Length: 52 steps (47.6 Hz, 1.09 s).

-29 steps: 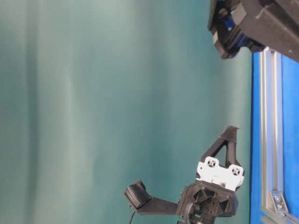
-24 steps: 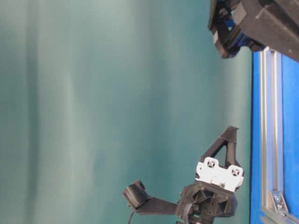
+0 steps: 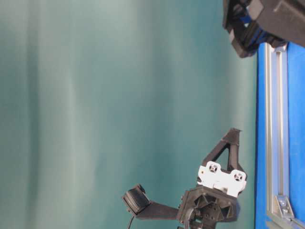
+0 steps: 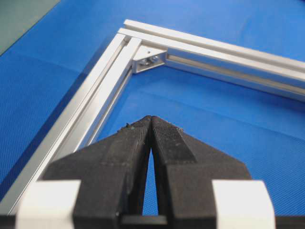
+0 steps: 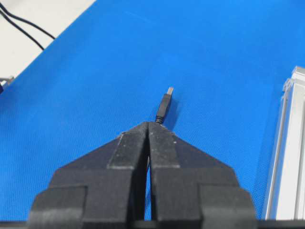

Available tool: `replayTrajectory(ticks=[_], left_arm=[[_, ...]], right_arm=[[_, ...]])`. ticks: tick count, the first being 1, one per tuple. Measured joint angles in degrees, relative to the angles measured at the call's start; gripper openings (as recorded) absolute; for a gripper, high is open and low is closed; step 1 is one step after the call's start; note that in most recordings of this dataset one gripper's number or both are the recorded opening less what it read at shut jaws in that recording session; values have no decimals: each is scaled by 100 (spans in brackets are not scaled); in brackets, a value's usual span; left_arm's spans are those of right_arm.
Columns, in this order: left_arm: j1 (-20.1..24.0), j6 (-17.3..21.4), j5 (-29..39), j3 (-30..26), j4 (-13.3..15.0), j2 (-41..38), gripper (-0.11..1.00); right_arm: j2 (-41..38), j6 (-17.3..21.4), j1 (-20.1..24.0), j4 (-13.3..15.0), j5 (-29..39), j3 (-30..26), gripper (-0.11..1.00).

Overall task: Insert the wire through the string loop located on the right side.
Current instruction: 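Open the right gripper and lower it over the black USB cable end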

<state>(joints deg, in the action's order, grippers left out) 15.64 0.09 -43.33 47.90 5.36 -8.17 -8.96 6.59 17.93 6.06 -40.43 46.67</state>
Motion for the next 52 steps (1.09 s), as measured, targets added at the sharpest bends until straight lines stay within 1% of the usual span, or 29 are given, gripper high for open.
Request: replayTrajectory(ticks=[3,6,13,15,17,19,23,33,46,52], left_arm=[[0,0,0,0,0,0,0],[-9,0,0,0,0,0,0],[0,0,0,0,0,0,0],[0,0,0,0,0,0,0],[0,0,0,0,0,0,0],[0,0,0,0,0,0,0],[0,0,0,0,0,0,0],[0,0,9,0,0,0,0],[-18,-9,9,9,0,0,0],[-35,-26,0,18,0,0,0]], right_arm=[[0,62,-9,-18,9,-9,7],[0,105,0,-79,9,-26,20],[0,141,0,-360,0,-97,63],[0,141,9,-404,9,-123,76],[0,141,9,-422,9,-132,86],[-9,149,9,-439,9,-132,91],[0,141,18,-483,9,-132,85],[-114,141,70,-562,18,-229,86],[-879,141,132,-809,70,-738,86],[-1266,141,132,-984,114,-976,86]])
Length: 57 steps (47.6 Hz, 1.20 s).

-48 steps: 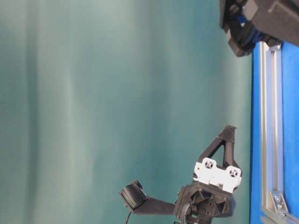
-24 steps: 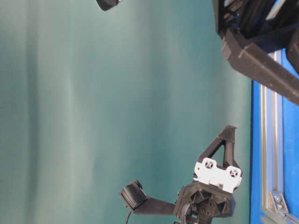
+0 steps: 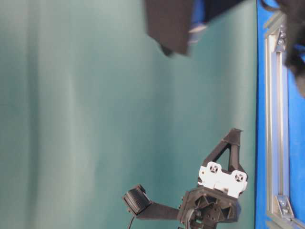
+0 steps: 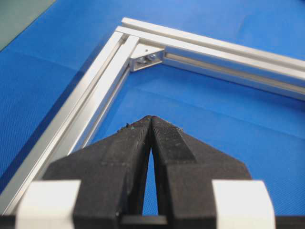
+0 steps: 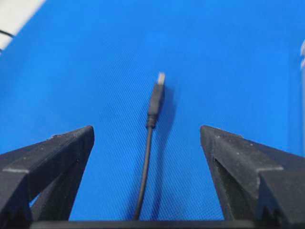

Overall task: Insert the wire through the string loop located on the right side.
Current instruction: 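Open the right gripper and lower it over the black USB cable end, then close the right gripper on the cable just behind the USB plug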

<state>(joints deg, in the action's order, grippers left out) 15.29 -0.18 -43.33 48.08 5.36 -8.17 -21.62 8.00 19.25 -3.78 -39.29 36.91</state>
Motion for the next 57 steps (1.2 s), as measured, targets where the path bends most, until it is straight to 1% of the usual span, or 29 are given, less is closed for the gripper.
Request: replayTrajectory(ticks=[5,13,20,24,26,28,31,33,34,36,40,42,45,57], left_arm=[[-9,0,9,0,0,0,0],[-18,9,0,18,0,0,0],[-18,9,9,35,0,0,0],[-18,0,9,44,0,0,0],[-18,9,9,44,0,9,0],[-18,9,9,53,0,0,0],[-18,9,9,53,0,0,0],[-18,0,9,62,0,9,0],[-18,0,9,62,0,0,0],[-18,0,9,70,0,0,0],[-18,9,9,70,0,0,0],[-18,9,9,70,0,0,0],[-18,9,9,70,0,0,0],[-18,9,0,70,0,0,0]], right_arm=[[-202,0,0,-123,9,-132,86],[-448,0,9,-246,35,-272,86],[-492,-9,9,-290,79,-316,85],[-483,0,9,-308,114,-325,82],[-492,0,9,-316,132,-325,78],[-492,0,9,-316,132,-325,71],[-492,-18,9,-316,141,-325,55],[-483,-53,9,-325,141,-325,43],[-492,-53,9,-325,141,-325,35],[-483,-62,9,-325,141,-325,24],[-483,-70,9,-316,141,-325,6],[-492,-70,9,-316,141,-325,0],[-492,-70,9,-316,149,-316,-4],[-492,-70,9,-316,158,-325,-4]])
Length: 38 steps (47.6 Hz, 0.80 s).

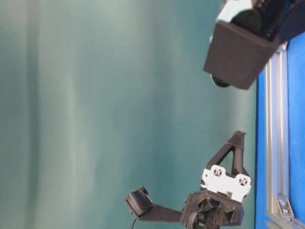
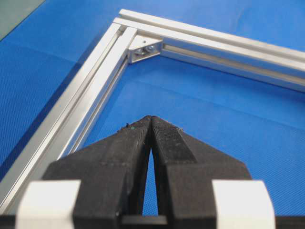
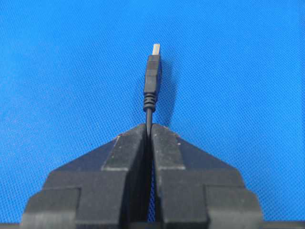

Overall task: Insert the wire through the string loop located on the right side.
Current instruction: 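Close the right gripper on the cable just behind the USB plug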

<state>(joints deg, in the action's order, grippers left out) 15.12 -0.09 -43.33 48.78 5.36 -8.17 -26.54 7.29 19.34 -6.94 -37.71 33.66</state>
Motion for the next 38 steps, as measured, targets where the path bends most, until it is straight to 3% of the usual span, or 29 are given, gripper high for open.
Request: replayTrajectory(ticks=[12,38], left_arm=[[0,0,9,0,0,0,0],[0,0,9,0,0,9,0]], right_arm=[[70,35,9,0,141,0,-4],[1283,-141,26,53,1266,9,-4]])
